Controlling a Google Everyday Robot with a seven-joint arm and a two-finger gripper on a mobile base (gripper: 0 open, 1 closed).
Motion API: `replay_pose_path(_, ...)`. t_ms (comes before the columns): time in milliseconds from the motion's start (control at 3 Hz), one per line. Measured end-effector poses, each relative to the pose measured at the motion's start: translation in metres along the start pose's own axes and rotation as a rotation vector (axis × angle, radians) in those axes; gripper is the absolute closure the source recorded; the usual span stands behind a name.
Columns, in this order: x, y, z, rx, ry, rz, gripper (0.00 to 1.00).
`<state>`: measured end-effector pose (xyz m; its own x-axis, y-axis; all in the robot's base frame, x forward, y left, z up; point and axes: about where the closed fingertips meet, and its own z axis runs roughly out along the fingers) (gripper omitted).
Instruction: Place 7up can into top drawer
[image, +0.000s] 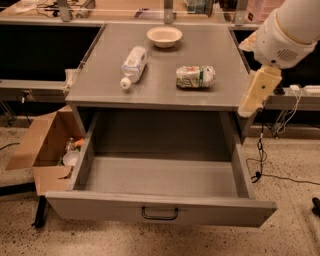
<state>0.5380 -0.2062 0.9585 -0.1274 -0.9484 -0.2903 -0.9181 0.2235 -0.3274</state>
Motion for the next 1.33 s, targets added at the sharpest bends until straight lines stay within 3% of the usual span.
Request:
replay_pose_path(333,-0.016,-0.064,0.037,0.032,-0.118,-0.019,0.00)
replay_pose_path(667,-0.035,-0.106,0.076,0.005,-0.257,0.025,0.00)
replay_pose_path(1000,-0.058,-0.125,0.114,-0.058,-0.347,0.077,0.00)
replay_pose_path(1333,-0.067,-0.132,0.148,-0.120,-0.359,0.129,0.00)
